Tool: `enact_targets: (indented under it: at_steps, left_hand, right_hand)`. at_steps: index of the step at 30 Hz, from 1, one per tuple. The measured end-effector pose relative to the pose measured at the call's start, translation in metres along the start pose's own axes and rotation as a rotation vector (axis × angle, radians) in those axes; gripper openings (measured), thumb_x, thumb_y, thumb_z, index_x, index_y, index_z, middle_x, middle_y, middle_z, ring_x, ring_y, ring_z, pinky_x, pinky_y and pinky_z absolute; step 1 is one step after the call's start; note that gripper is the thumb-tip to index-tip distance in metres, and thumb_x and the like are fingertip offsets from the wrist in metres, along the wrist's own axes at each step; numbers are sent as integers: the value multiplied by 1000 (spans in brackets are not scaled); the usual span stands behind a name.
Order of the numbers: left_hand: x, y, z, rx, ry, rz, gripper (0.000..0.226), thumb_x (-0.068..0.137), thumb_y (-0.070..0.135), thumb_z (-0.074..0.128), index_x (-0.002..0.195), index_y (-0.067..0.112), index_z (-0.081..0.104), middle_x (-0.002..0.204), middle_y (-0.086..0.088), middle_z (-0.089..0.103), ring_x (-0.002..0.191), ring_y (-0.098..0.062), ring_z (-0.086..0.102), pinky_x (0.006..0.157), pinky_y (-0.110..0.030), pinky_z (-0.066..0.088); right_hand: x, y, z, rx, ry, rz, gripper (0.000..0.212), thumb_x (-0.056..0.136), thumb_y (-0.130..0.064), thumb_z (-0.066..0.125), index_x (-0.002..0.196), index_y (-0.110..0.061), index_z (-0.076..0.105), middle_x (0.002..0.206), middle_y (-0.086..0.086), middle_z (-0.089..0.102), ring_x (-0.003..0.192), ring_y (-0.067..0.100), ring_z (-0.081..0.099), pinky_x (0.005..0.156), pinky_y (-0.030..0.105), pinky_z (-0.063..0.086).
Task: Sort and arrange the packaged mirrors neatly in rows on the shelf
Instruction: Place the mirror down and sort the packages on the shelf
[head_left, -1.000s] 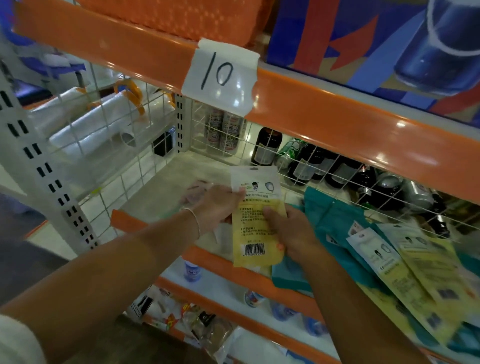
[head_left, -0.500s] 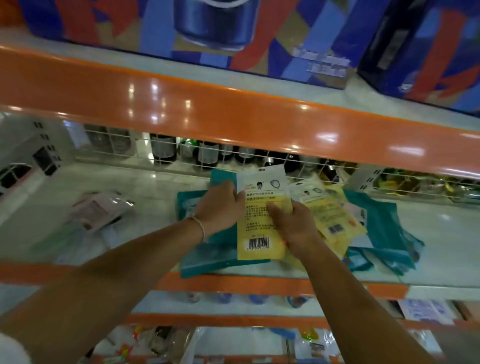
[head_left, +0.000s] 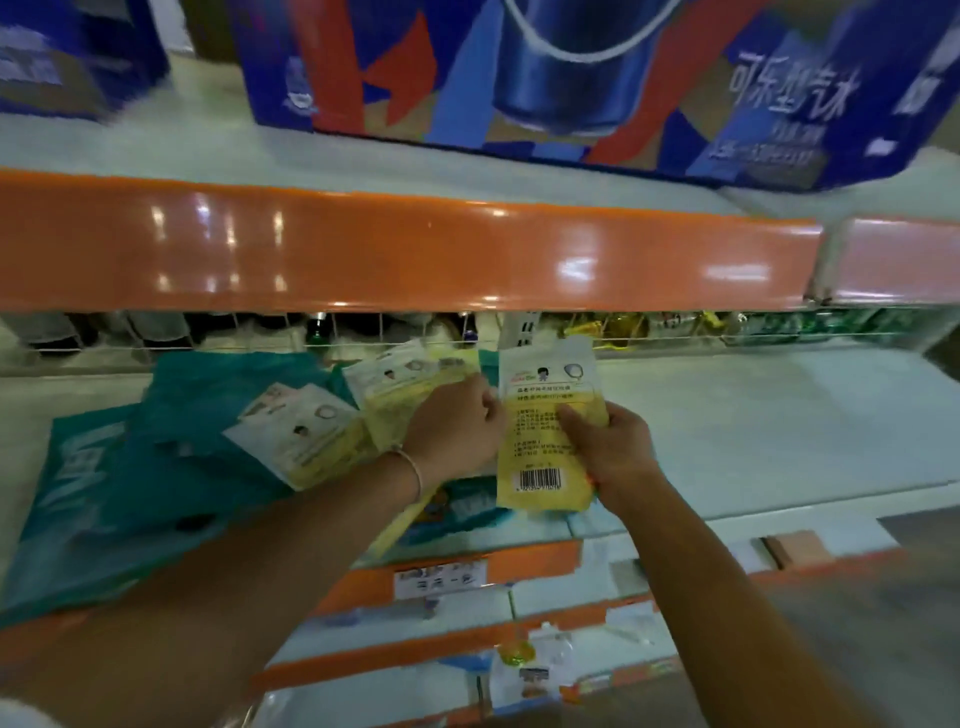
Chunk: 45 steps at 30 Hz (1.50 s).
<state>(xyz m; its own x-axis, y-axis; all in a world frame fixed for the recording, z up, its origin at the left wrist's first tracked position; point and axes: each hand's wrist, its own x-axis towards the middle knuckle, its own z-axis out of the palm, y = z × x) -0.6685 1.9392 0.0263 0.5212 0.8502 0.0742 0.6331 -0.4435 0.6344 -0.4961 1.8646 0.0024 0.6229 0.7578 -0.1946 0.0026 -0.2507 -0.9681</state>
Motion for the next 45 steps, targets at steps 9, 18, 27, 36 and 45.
enact_targets:
  at_steps: [9,18,27,36,45]
  left_hand:
    - [31,63,65,106,-36,29,18,96,29,50,98,13,57,68,-3,60,52,-13,50,47,-29,34]
    - [47,92,102,151,-116,72,15,95,27,50,96,14,56,73,-6,63,61,-21,58,52,-34,45]
    - [38,83,90,174,-67,125,15,95,27,50,96,14,56,71,-3,61,60,-18,54,51,-30,39]
    - [14,47,46,133,-29,88,17,95,27,48,96,11,55,67,-4,58,51,-13,47,47,-27,31]
    - [-17,-10,-16,129,57,-31,12,94,24,48,99,16,55,79,-1,60,59,-15,49,47,-27,32]
  right_hand:
    - [67,36,-115,3,17,117,8,86,-18,74,90,-12,70,92,13,75,82,33,73,77,55,59]
    - [89,59,-158,-278,50,143,18,86,-29,73,95,-14,70,87,6,74,77,28,72,72,45,61]
    - [86,58,-150,-684,263,85,51,85,-50,66,119,-13,60,98,5,66,86,26,67,79,41,58]
    - [51,29,-92,-1037,217,-53,47,91,-41,55,131,-17,55,132,15,51,123,35,41,101,46,34]
    - [0,-7,34,-824,70,-409,35,93,-35,57,120,-14,64,120,10,62,114,28,53,98,38,43]
